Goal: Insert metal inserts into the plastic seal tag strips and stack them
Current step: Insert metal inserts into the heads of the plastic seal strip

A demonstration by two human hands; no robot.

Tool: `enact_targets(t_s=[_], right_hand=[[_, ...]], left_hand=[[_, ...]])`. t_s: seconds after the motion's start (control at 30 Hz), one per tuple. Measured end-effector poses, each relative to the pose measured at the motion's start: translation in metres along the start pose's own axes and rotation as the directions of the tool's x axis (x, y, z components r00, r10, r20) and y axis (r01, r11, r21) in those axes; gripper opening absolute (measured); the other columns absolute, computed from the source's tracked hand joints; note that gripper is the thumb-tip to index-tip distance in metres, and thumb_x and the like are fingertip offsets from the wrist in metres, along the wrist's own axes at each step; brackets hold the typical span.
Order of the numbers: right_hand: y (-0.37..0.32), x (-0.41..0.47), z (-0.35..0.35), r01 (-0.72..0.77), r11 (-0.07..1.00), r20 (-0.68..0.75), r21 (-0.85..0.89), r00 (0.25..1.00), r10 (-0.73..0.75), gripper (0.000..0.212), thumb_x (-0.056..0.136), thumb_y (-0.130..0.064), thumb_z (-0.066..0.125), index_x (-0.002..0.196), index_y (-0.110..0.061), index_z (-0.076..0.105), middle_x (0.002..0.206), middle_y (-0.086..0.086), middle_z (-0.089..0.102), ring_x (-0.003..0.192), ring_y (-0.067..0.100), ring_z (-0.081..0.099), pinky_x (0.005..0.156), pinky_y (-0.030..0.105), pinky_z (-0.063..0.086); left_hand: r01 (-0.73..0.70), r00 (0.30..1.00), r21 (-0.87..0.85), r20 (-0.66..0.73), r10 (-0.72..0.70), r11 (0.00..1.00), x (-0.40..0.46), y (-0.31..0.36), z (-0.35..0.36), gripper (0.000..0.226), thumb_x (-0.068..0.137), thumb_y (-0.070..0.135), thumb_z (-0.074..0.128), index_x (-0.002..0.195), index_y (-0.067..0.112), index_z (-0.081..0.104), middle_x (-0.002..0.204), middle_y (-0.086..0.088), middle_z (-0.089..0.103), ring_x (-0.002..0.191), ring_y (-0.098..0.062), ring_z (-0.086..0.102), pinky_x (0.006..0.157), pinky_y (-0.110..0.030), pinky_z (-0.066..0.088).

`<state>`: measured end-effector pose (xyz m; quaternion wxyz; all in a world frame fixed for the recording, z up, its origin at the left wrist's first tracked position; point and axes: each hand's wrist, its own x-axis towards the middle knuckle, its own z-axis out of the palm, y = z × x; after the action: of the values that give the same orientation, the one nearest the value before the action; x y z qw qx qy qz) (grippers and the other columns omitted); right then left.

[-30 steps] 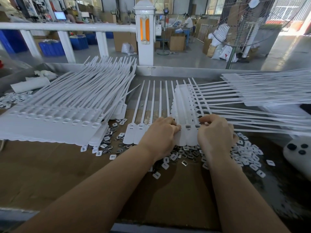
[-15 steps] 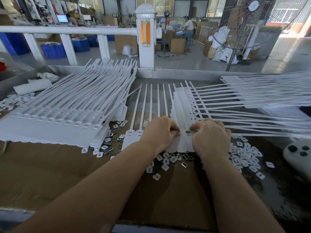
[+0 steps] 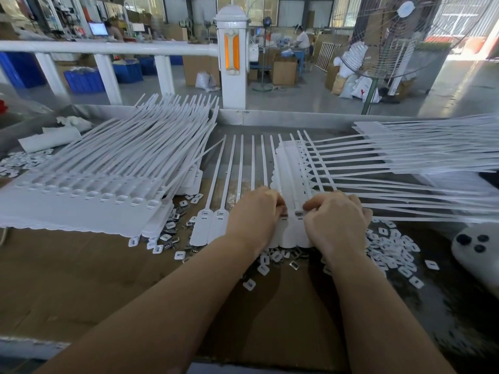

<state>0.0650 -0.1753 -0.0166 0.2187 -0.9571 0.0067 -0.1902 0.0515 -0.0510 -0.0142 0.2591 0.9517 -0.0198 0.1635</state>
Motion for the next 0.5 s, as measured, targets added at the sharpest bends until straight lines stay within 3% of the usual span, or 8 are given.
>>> enact_targets(t_s=[0.2,0.33,0.5], right_hand=[[0.0001,-0.0001,0.0011,0.022,1.0,-0.022,-0.012,1.0,-0.022,0.016,0.083,-0.021,0.059,0.09,-0.028,0.071,0.102,-0.004,0.064,0.104,0.018,0.046,0.083,0.032,0.017],[0.001,0.0,0.0018,0.026,0.999,-0.025,-0.024,0.999,-0.027,0.017,0.083,-0.02,0.058,0.091,-0.028,0.071,0.102,-0.003,0.064,0.105,0.018,0.046,0.088,0.035,0.024],[0.0016,0.0,0.0036,0.033,0.999,-0.025,-0.024,0.999,-0.034,0.017,0.084,-0.02,0.057,0.092,-0.028,0.07,0.102,-0.003,0.064,0.106,0.019,0.046,0.089,0.036,0.025]], left_hand=[[0.005,1.0,-0.004,0.006,-0.005,1.0,-0.0036,-0.0026,-0.0004,0.018,0.094,0.026,0.052,0.1,0.016,0.066,0.105,0.0,0.061,0.095,-0.015,0.054,0.082,-0.025,0.042],[0.053,0.998,-0.079,-0.027,-0.055,0.995,-0.005,-0.0031,-0.0009,0.015,0.093,0.027,0.053,0.096,0.017,0.065,0.101,0.003,0.059,0.09,-0.012,0.052,0.078,-0.023,0.039],[-0.006,1.0,-0.012,-0.018,0.006,1.0,-0.0077,-0.0017,-0.0011,0.017,0.093,0.026,0.053,0.098,0.016,0.066,0.104,0.003,0.061,0.095,-0.015,0.054,0.078,-0.021,0.038]])
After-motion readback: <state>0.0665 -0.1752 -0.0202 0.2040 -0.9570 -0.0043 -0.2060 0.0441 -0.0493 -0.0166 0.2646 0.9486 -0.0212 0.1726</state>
